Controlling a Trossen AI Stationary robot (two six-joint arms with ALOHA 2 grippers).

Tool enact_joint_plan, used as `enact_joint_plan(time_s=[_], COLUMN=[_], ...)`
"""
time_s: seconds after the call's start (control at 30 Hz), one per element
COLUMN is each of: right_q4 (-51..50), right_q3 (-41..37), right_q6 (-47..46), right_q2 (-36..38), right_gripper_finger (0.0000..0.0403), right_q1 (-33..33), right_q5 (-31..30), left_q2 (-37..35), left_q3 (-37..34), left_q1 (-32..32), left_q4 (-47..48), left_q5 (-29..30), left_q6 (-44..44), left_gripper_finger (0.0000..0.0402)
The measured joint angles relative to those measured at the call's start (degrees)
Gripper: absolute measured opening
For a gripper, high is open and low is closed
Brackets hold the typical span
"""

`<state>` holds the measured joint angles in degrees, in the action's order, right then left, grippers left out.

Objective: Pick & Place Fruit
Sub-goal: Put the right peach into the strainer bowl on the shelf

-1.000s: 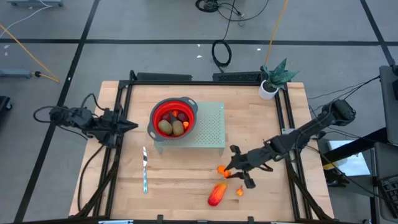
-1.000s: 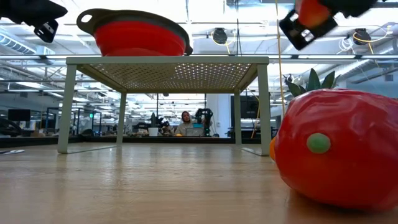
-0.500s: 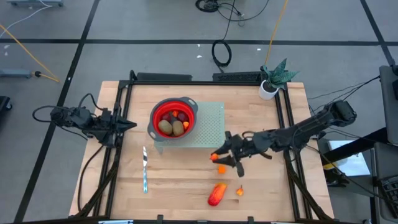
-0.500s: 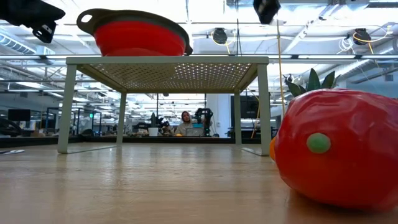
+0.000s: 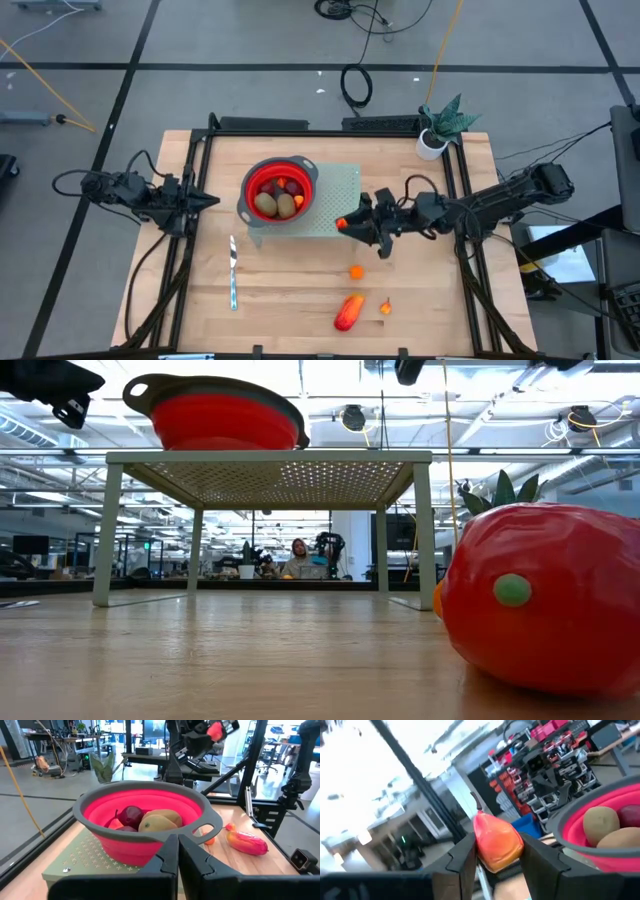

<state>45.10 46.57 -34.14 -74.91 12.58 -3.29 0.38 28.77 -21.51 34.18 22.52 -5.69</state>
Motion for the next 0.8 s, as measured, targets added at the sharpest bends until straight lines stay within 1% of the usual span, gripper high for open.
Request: enact_joint_plan(time_s=[0.1, 0.2, 0.27, 0.43, 0.53, 0.63, 0.8], right_q4=[1.91, 3.6, 4.96, 5.93, 5.94, 6.71, 7.42], right_q3=[0.0, -0.02, -0.02, -0.02, -0.02, -0.04, -0.03], right_q6=[-6.38, -13.55, -18.85, -36.63, -46.55, -49.45, -50.11], right_q2=[0.0, 0.0, 0.0, 0.0, 0.0, 0.0, 0.0], right_gripper_finger=[0.0128, 0.0128, 0.0128, 0.0128, 0.0128, 0.0128, 0.0128], right_q1=[-1.23, -2.24, -3.25, -5.91, -6.67, -6.69, -6.67], right_q5=[-0.6, -2.79, -2.93, -3.12, -6.54, -9.97, -10.38], left_q2=[0.0, 0.0, 0.0, 0.0, 0.0, 0.0, 0.0], left_q3=[0.0, 0.0, 0.0, 0.0, 0.0, -0.02, 0.0], left_q1=[0.0, -0.01, -0.01, 0.01, 0.01, 0.0, -0.01], left_q4=[0.0, 0.0, 0.0, -0.02, -0.03, 0.0, 0.0], left_q5=[0.0, 0.0, 0.0, 0.0, 0.0, 0.0, 0.0], left_q6=[0.0, -0.02, -0.02, -0.04, -0.07, -0.11, -0.15], left_gripper_finger=[0.0002, 0.0007, 0.0011, 0.0003, 0.0004, 0.0011, 0.0003])
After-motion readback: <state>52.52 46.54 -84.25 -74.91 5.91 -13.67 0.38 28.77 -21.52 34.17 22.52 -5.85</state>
